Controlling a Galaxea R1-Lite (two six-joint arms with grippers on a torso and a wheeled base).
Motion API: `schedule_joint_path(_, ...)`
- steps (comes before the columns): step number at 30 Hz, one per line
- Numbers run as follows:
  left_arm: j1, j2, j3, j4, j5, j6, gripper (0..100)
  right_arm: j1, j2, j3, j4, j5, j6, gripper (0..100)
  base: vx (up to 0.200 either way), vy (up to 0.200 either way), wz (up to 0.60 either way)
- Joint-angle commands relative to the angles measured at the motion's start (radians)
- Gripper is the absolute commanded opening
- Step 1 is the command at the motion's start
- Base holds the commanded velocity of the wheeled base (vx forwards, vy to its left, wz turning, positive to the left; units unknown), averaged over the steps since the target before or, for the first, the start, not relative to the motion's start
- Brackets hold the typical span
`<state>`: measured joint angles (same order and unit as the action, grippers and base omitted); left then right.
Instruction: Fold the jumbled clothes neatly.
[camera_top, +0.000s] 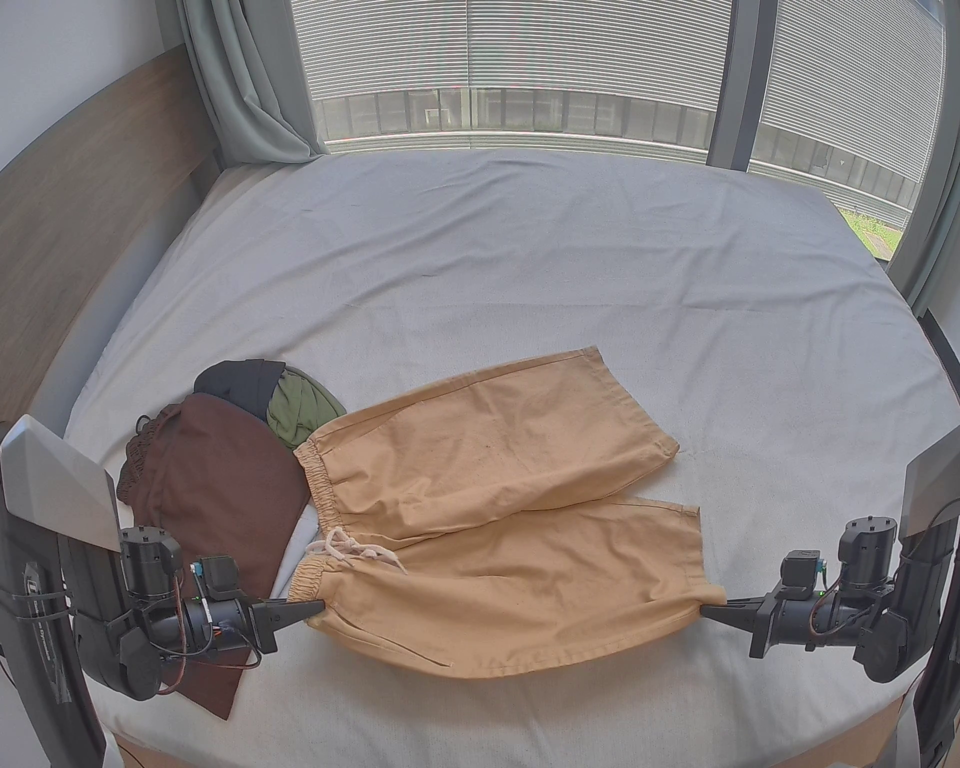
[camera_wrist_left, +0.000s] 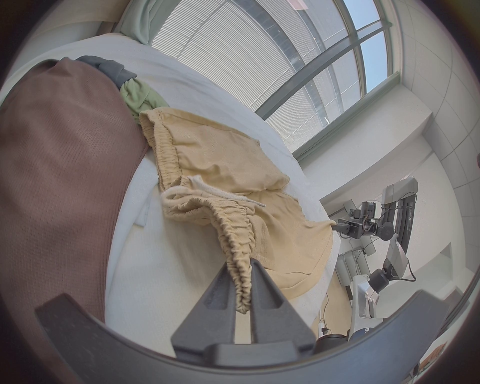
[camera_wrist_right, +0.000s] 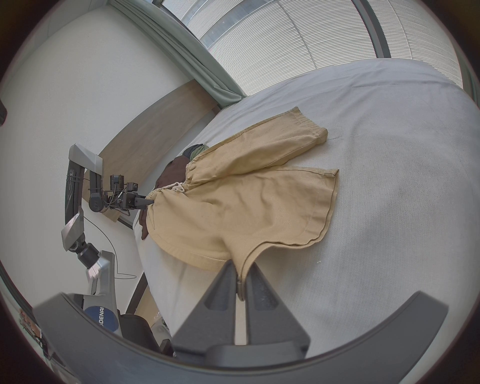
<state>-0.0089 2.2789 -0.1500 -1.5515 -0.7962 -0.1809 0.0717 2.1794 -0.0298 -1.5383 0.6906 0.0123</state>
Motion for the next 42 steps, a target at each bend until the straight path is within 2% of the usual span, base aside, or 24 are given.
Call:
schedule_joint_path(1,-0.006,-0.022,-0.016,-0.001,0.0,-0.002,0,0.003,-0.023,-0.009,0.0,0.003,0.009,0,0.0,0.0,0.0)
schedule_joint_path(10,-0.013,-0.021,-0.051,-0.001,0.003,-0.005,0,0.0,-0.043,-0.019,0.0,0.017,0.024,0,0.0,0.0,0.0)
schedule_joint_path(16,-0.013,-0.03,-0.106,-0.001,0.049,-0.088,0,0.0,-0.085,-0.018,0.0,0.029,0.034,0,0.0,0.0,0.0)
schedule_joint_path(22,-0.025,-0.064,-0.132,-0.001,0.061,-0.135,0,0.002,-0.15,-0.019,0.0,0.041,0.084,0,0.0,0.0,0.0)
schedule_joint_path(26,-0.034,-0.076,-0.14,-0.001,0.08,-0.149,0,0.002,-0.162,-0.022,0.0,0.041,0.089,0,0.0,0.0,0.0)
schedule_joint_path(29,-0.049,-0.091,-0.154,-0.001,0.118,-0.177,0,0.002,-0.17,-0.053,0.0,0.041,0.109,0,0.0,0.0,0.0)
schedule_joint_path(36,-0.049,-0.091,-0.177,0.001,0.138,-0.201,0,0.019,-0.199,-0.133,0.0,0.029,0.218,0,0.0,0.0,0.0)
schedule_joint_path(39,-0.051,-0.093,-0.187,-0.001,0.153,-0.218,0,0.019,-0.197,-0.163,0.0,0.021,0.228,0,0.0,0.0,0.0)
schedule_joint_path(42,-0.049,-0.095,-0.194,0.001,0.157,-0.23,0,0.022,-0.193,-0.194,0.0,-0.014,0.236,0,0.0,0.0,0.0)
